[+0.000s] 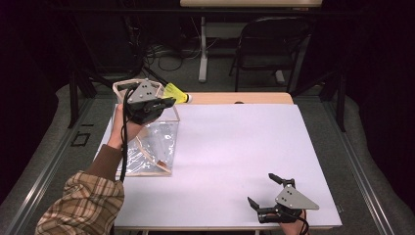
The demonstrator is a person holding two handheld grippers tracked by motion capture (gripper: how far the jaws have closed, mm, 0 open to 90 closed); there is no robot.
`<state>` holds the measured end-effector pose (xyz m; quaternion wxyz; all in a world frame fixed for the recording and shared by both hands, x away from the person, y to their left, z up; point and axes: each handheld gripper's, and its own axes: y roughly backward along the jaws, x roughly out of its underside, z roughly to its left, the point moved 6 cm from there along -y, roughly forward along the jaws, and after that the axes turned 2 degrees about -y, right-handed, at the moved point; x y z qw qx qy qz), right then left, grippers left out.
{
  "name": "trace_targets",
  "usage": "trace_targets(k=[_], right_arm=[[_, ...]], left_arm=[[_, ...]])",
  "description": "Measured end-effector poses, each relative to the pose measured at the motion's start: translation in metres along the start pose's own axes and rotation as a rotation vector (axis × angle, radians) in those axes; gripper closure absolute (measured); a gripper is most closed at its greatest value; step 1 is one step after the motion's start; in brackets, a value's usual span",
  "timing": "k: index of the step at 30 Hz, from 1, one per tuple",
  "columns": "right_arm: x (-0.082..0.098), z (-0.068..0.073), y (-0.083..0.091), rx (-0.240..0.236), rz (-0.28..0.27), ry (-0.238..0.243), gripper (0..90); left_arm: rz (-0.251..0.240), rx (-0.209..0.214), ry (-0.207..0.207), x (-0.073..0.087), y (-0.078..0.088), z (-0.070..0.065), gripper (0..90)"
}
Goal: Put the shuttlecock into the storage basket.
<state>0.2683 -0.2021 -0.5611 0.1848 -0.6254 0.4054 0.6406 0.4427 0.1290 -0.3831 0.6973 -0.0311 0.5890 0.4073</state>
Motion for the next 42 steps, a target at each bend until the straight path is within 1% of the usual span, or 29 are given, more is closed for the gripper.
trace_targets(k=[14,34,42], right_arm=[[0.0,0.0,0.0,0.001,0.0,-0.001,0.7],[0.0,0.0,0.0,0.002,0.001,-0.003,0.7],[0.0,0.0,0.0,0.002,0.002,-0.003,0.7]], left_arm=[[-0.005,-0.043,0.032,0.006,0.008,0.015,89.9],[-0.011,-0.104,0.053,0.01,0.022,0.032,89.9],[-0.023,-0.133,0.064,0.012,0.028,0.039,89.9]])
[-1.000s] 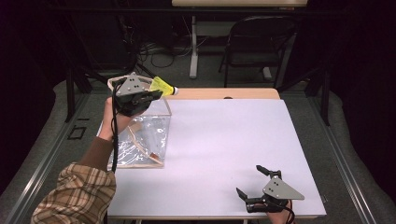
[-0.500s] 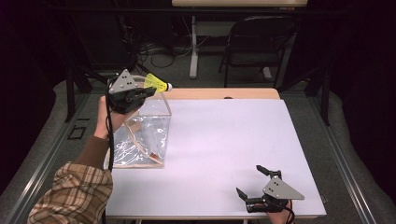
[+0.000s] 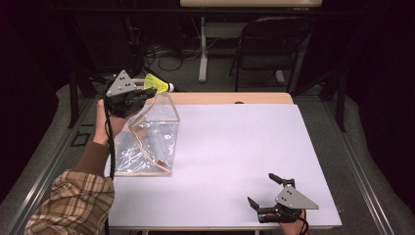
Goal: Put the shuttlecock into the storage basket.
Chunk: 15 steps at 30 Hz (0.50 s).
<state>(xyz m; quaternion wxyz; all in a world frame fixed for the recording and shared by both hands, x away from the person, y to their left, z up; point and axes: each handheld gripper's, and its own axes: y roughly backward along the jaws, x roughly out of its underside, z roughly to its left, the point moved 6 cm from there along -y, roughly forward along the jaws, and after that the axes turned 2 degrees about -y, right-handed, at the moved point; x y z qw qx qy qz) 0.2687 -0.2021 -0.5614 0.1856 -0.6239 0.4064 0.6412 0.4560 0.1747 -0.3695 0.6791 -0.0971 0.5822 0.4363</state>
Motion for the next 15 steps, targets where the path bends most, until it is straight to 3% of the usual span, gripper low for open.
trace_targets(k=[15], right_arm=[[0.0,0.0,0.0,0.001,-0.001,-0.002,0.7]], left_arm=[[-0.013,-0.047,0.026,0.003,0.009,0.013,89.9]])
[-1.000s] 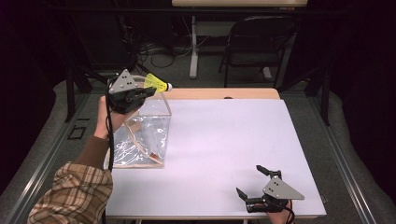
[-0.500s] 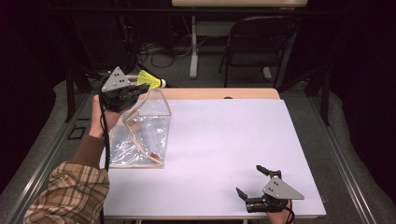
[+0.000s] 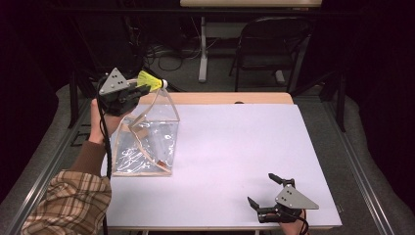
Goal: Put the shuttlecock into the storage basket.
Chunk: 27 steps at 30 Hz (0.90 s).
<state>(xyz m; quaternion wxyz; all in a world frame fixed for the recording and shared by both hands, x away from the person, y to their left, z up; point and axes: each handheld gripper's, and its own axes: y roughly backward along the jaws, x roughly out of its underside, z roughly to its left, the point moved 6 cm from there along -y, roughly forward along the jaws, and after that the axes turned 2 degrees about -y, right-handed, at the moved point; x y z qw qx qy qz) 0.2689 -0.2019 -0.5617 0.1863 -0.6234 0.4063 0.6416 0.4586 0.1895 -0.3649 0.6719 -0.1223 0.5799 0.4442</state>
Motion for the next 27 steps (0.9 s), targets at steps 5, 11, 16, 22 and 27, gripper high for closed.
trace_targets(k=[5,11,16,22,27], right_arm=[[0.0,0.0,0.0,-0.001,0.0,0.001,0.8],[0.0,0.0,0.0,-0.001,-0.001,0.0,0.8],[0.0,0.0,0.0,0.0,0.0,0.0,0.8],[0.0,0.0,0.0,0.0,-0.001,0.001,0.8],[0.0,0.0,0.0,0.0,-0.001,0.001,0.8]], left_arm=[[-0.001,-0.012,0.009,0.001,0.003,0.005,89.9],[-0.002,-0.029,0.018,0.004,0.007,0.011,89.9],[0.002,-0.043,0.028,0.007,0.009,0.016,89.9],[0.001,-0.061,0.041,0.011,0.011,0.022,89.9],[0.001,-0.073,0.057,0.014,0.012,0.026,89.9]])
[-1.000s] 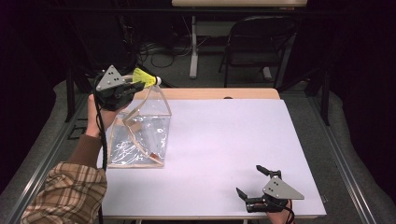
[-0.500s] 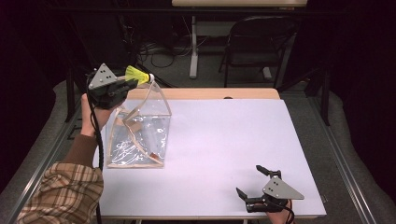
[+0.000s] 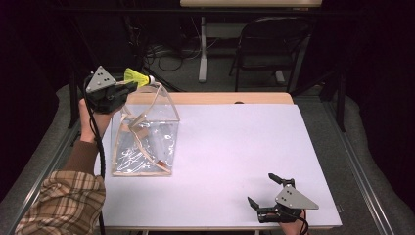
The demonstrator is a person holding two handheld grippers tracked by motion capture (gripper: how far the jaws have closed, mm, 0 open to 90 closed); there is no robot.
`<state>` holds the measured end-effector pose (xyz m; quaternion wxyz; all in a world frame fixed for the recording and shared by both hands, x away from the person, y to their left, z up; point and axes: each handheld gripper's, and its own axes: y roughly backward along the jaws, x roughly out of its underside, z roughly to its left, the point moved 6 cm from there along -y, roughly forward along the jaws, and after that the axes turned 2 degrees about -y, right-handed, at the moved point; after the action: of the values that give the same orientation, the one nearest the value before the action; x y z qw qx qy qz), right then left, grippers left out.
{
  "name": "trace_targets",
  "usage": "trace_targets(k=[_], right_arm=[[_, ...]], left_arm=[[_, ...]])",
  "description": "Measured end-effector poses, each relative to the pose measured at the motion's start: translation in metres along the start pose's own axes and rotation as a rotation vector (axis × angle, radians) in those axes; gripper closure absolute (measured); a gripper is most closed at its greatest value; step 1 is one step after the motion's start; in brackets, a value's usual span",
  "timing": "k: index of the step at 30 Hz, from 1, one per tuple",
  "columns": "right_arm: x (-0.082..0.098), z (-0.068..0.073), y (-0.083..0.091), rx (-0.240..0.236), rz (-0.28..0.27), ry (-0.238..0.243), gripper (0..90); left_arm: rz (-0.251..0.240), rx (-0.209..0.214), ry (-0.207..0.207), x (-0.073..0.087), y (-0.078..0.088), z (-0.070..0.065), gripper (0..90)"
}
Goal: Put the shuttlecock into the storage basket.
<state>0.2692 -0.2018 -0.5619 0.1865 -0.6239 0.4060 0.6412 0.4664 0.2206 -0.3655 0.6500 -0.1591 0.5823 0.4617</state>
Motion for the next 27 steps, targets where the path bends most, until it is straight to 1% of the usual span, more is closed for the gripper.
trace_targets(k=[7,12,16,27], right_arm=[[0.0,0.0,0.0,0.001,-0.001,0.0,0.8],[0.0,0.0,0.0,0.001,0.0,0.0,0.8],[0.0,0.0,0.0,0.0,0.0,0.001,0.8],[0.0,0.0,0.0,0.001,0.002,0.002,0.8]], left_arm=[[0.008,-0.017,0.015,0.007,-0.001,0.005,89.9],[0.013,-0.025,0.034,0.012,-0.003,0.009,89.9],[0.028,-0.038,0.039,0.017,-0.005,0.012,89.9],[0.051,-0.044,0.054,0.026,-0.009,0.016,89.9]])
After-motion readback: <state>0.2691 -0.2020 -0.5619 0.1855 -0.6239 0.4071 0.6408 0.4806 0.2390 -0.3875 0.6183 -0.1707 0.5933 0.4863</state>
